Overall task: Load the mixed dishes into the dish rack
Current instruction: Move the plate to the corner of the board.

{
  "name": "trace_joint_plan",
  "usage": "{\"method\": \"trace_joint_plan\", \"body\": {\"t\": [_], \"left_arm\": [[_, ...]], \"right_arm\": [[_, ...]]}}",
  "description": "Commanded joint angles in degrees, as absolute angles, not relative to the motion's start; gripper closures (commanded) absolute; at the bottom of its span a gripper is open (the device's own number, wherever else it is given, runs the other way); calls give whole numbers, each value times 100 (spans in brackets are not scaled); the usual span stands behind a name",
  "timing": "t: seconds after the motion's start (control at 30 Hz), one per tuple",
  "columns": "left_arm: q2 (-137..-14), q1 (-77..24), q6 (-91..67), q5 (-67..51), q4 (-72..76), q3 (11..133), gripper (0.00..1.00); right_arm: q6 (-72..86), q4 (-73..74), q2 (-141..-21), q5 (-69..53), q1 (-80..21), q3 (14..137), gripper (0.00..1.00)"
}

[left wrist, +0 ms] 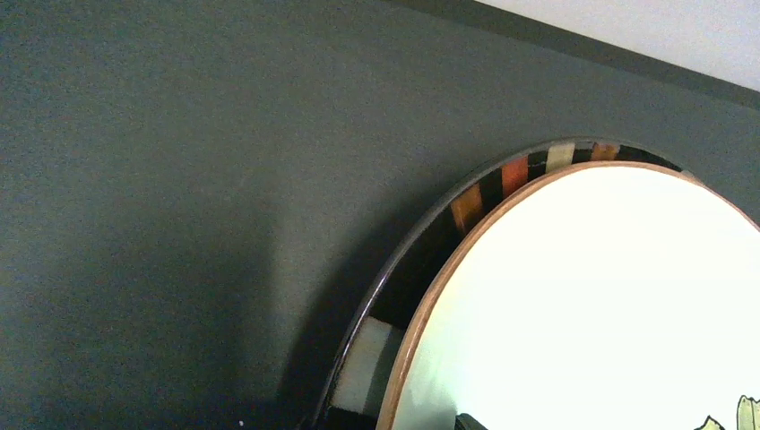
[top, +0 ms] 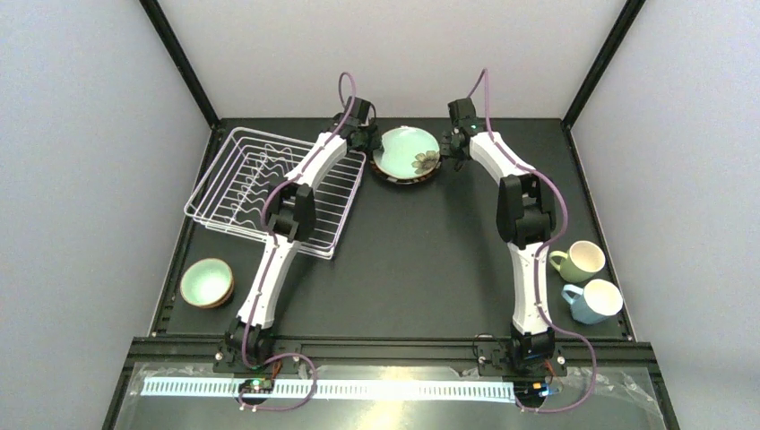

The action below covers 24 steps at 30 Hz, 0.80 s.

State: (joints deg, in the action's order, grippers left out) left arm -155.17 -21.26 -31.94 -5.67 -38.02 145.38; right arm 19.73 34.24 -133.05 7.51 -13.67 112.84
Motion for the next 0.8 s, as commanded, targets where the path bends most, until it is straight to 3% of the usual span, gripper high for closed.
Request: {"method": "trace_joint_plan", "body": {"t": [0.0, 0.77], "left_arm": [[-15741, -2616, -3138, -1242, -4155, 14737, 11], [-15825, -3191, -2989, -1455, -4113, 14739, 11]], "right_arm": [[2021, 3318, -12889, 961, -1280, 11160, 22], [2049, 3200, -12299, 1401, -1164, 10762, 22]]}}
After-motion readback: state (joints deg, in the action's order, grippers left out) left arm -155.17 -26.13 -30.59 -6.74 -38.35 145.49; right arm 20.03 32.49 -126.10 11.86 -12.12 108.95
